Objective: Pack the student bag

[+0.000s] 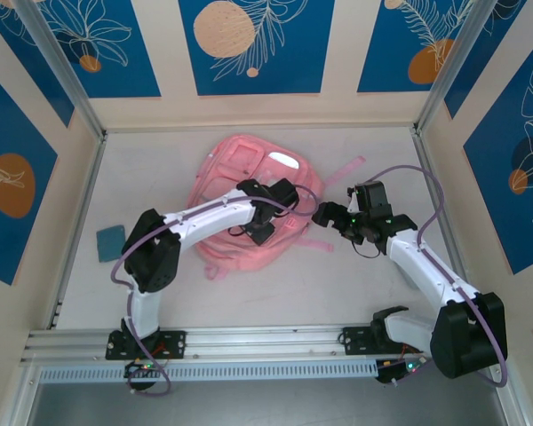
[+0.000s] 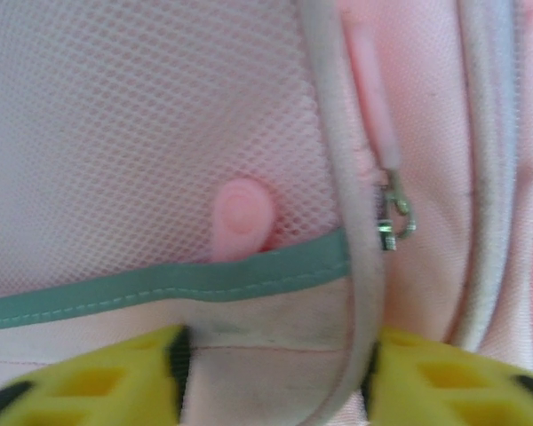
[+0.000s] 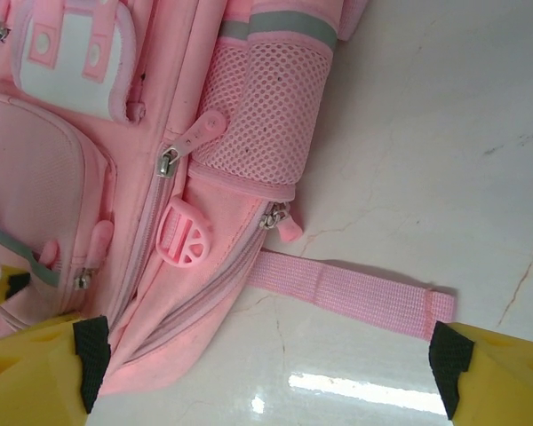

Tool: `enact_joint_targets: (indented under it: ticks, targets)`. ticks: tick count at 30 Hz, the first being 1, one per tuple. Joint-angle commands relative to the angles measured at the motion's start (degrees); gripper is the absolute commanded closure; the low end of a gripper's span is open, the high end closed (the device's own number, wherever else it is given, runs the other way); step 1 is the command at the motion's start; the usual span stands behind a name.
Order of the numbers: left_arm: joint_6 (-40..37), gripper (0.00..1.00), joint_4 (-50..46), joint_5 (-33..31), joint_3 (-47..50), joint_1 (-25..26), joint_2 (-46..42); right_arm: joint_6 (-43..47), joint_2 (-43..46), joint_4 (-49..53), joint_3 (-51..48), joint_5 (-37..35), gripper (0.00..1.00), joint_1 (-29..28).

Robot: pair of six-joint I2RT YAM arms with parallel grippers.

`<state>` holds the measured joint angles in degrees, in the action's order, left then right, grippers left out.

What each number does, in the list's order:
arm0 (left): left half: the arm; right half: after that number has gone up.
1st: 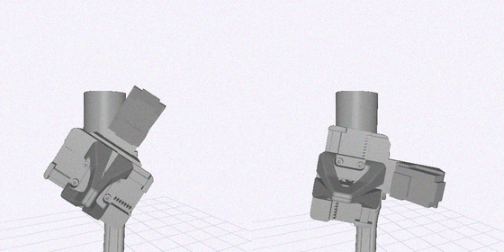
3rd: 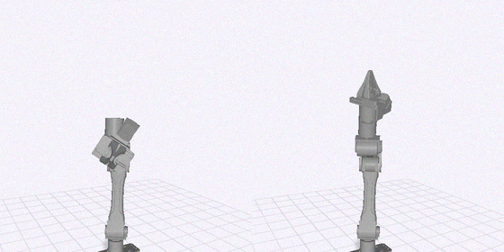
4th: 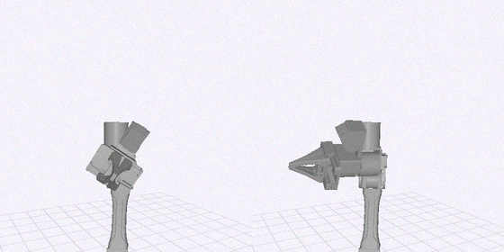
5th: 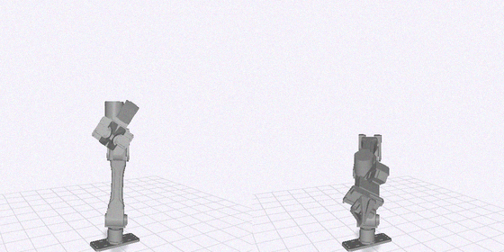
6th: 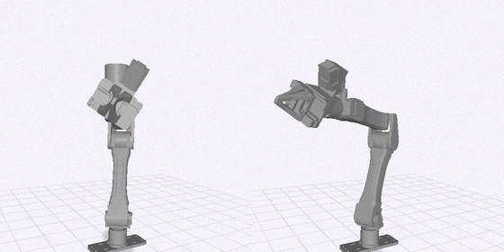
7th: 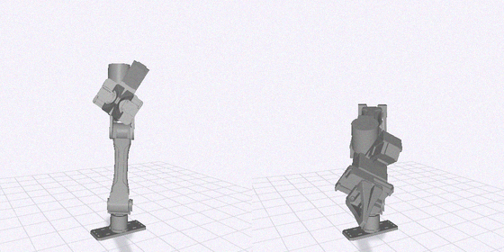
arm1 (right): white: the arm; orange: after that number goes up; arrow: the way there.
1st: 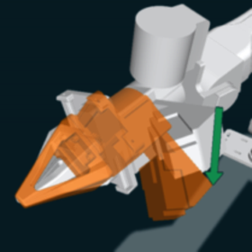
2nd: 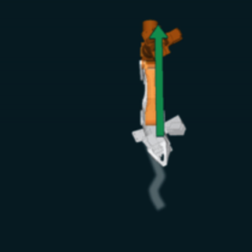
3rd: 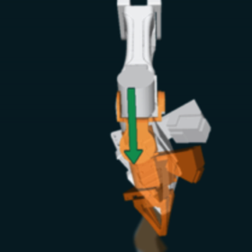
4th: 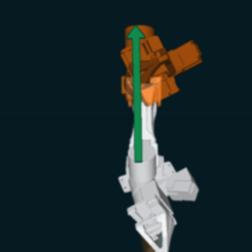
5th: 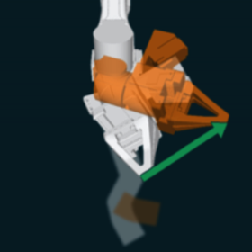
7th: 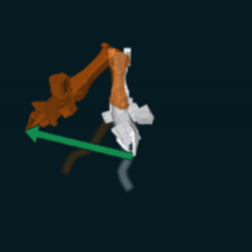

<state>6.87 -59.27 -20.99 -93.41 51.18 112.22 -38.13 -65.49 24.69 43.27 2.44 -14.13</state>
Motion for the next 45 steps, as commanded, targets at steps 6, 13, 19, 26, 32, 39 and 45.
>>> enact_joint_targets:
  ticks: [6,13,19,26,32,39,45]
  targets:
    - [-2.6,0.91,3.7,-6.5,-0.4,-0.2,-8.5,4.6,-4.9,-1.4,4.7,4.5,0.1,-2.1]
    - [-3.1,0.98,5.8,-8.0,2.1,-0.3,-13.3,7.3,-14.3,-5.1,11.5,12.7,0.12,-3.1]
    - [-2.0,1.0,7.4,-8.1,3.2,-0.4,-15.1,7.3,-24.1,-9.0,18.2,18.6,0.21,-2.5]
    - [-0.7,1.0,8.1,-8.8,4.1,-0.5,-16.1,10.9,-35.1,-9.1,25.7,23.6,0.18,-1.3]
    - [-0.3,1.0,8.6,-7.5,4.6,-0.6,-16.1,14.9,-40.3,-8.9,30.2,33.7,0.09,-0.7]
    - [-0.1,1.0,8.5,-8.1,5.0,-0.7,-16.4,17.0,-38.0,-8.8,26.7,40.3,0.15,-0.5]
    - [0.0,1.0,8.6,-7.6,5.2,-0.8,-16.6,20.1,-35.8,-7.5,23.7,39.2,0.44,-0.2]
